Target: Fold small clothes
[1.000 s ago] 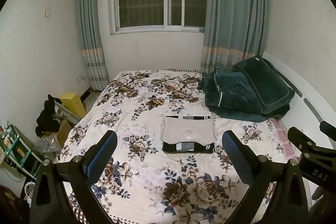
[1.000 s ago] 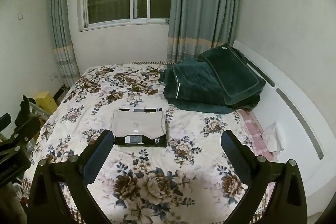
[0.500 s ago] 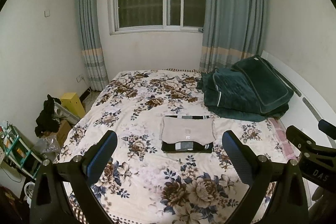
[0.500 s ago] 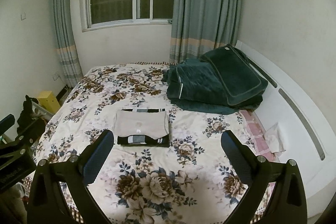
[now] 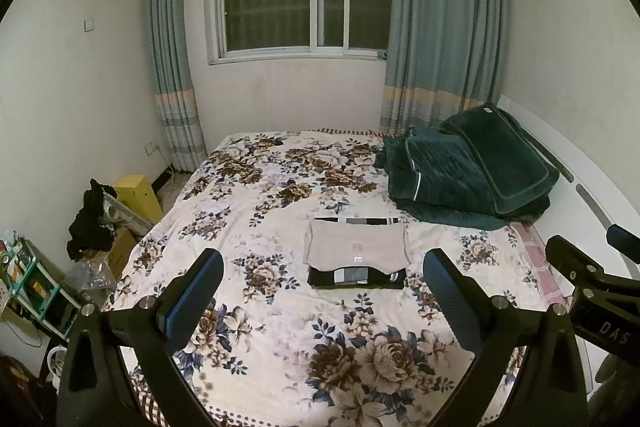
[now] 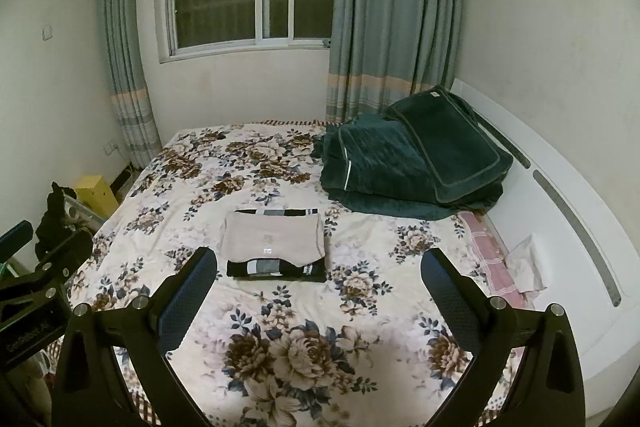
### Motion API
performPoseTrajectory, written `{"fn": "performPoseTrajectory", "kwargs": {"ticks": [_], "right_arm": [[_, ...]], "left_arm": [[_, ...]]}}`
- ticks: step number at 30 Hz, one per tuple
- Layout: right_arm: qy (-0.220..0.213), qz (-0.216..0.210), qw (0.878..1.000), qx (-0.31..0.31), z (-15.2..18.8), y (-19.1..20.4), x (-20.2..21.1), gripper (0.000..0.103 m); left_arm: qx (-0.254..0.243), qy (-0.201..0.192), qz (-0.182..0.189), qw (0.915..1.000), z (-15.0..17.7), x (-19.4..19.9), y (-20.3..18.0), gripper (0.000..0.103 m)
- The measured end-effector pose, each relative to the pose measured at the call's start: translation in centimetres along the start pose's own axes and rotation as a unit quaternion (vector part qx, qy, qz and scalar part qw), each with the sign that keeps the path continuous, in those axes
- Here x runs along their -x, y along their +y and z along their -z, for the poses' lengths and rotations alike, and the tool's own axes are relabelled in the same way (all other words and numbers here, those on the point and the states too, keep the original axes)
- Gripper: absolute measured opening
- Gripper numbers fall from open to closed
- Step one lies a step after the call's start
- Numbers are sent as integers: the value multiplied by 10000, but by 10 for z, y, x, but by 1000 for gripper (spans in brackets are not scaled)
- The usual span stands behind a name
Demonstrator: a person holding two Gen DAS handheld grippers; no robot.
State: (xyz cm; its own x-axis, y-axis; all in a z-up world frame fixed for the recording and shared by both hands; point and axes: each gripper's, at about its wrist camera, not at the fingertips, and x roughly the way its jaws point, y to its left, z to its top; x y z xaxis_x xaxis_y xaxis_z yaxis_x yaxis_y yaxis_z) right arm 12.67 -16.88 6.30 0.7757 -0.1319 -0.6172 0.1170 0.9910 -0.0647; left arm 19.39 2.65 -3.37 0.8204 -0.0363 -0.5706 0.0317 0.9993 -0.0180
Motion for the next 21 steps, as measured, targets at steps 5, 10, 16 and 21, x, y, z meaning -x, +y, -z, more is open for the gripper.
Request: {"fn": "performPoseTrajectory", "kwargs": {"ticks": [5, 10, 16, 21], "right_arm": [[17, -58, 10000, 34, -3, 4, 2, 103], [28, -65, 10000, 36, -2, 6, 2, 103], [-2, -60, 10000, 2, -1, 7, 1, 103], [-4, -58, 10000, -3, 0, 6, 3, 103]], "left_arm": [[18, -10, -7, 10000, 0, 0, 0, 102], [4, -14, 9, 10000, 0, 1, 0, 102], [0, -10, 10, 10000, 0, 1, 0, 102], [13, -3, 6, 10000, 0, 1, 0, 102]]}}
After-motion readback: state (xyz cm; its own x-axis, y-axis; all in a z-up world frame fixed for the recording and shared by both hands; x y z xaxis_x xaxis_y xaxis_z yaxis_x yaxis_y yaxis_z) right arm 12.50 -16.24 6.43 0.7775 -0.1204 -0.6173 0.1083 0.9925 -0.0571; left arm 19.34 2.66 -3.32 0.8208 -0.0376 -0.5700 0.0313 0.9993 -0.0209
